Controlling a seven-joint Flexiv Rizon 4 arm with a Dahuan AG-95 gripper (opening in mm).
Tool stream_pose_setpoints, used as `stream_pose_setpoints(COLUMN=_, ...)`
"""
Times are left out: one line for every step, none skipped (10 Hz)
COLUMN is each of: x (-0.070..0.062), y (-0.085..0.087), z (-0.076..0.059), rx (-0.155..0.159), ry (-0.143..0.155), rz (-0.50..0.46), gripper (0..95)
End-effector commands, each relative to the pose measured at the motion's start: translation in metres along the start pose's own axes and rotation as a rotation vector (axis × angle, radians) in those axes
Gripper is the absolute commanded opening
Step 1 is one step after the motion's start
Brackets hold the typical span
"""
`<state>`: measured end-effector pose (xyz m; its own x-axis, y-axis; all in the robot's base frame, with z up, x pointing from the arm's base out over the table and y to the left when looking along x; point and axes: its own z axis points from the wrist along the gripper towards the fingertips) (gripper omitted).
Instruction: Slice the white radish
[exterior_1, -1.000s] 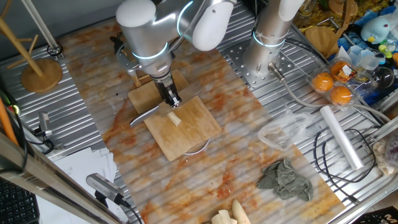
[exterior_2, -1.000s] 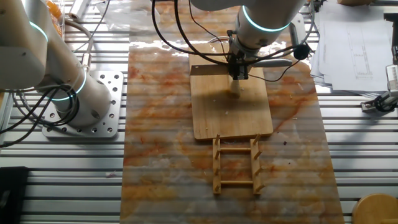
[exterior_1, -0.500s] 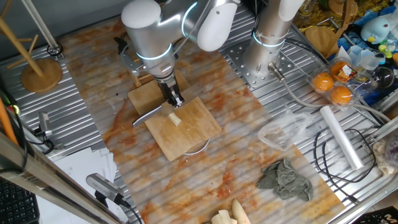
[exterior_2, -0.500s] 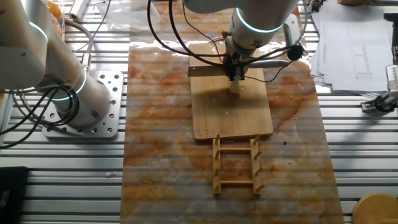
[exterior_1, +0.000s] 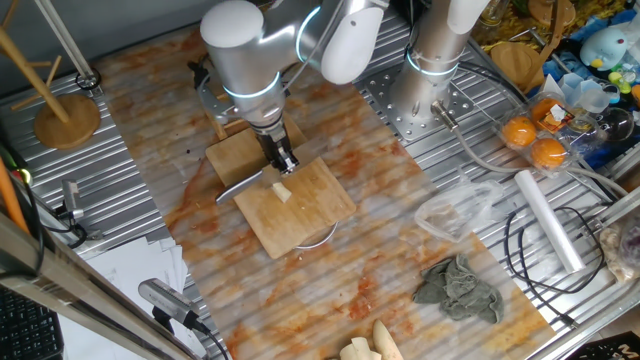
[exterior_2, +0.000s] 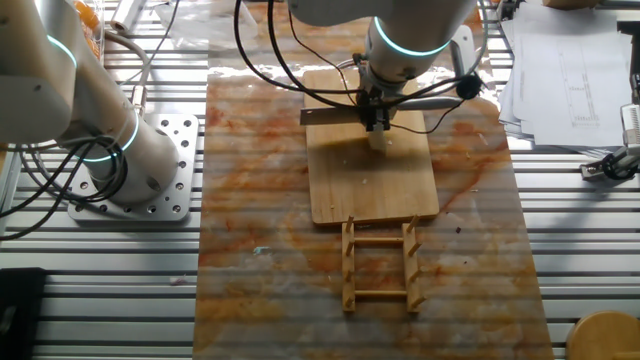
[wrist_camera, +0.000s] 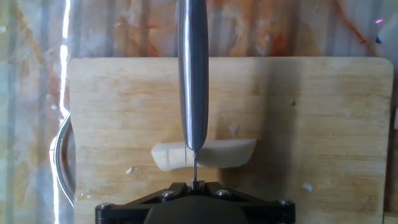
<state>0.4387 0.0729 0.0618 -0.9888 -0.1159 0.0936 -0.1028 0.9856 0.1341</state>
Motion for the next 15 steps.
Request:
stream_pose_setpoints(x=0.001, y=-0.001, z=0.010, rx=-0.004, ry=0.000, rz=-0.003, gripper=0.0)
stream_pose_setpoints(x=0.002, y=0.000, z=0.014, rx=-0.006, ry=-0.004, rz=-0.002, gripper=0.0)
stream_pose_setpoints(x=0.001, y=0.000, z=0.023, rx=-0.005, ry=-0.013, rz=0.001, gripper=0.0)
stream_pose_setpoints(x=0.001, y=0.000, z=0.028, rx=-0.003, ry=-0.021, rz=-0.001, gripper=0.0)
stream_pose_setpoints(x=0.001, y=0.000, z=0.037, rx=-0.001, ry=-0.035, rz=-0.009, gripper=0.0)
stream_pose_setpoints(x=0.000, y=-0.001, z=0.043, rx=0.000, ry=-0.039, rz=-0.014, gripper=0.0)
stream_pose_setpoints(x=-0.001, y=0.000, z=0.049, rx=-0.002, ry=-0.038, rz=-0.014, gripper=0.0)
stream_pose_setpoints(x=-0.001, y=0.000, z=0.049, rx=-0.001, ry=-0.036, rz=-0.013, gripper=0.0)
stream_pose_setpoints(x=-0.001, y=0.000, z=0.049, rx=0.002, ry=-0.034, rz=-0.012, gripper=0.0)
stream_pose_setpoints(x=-0.001, y=0.001, z=0.046, rx=0.008, ry=-0.028, rz=-0.007, gripper=0.0)
stream_pose_setpoints(x=0.000, y=0.003, z=0.041, rx=0.009, ry=-0.027, rz=-0.001, gripper=0.0)
stream_pose_setpoints(x=0.002, y=0.005, z=0.027, rx=0.027, ry=-0.024, rz=-0.005, gripper=0.0)
stream_pose_setpoints(x=0.003, y=0.005, z=0.021, rx=0.055, ry=-0.022, rz=-0.019, gripper=0.0)
stream_pose_setpoints(x=0.002, y=0.004, z=0.020, rx=0.061, ry=-0.029, rz=-0.030, gripper=0.0)
stream_pose_setpoints(x=0.002, y=0.004, z=0.020, rx=0.062, ry=-0.030, rz=-0.030, gripper=0.0)
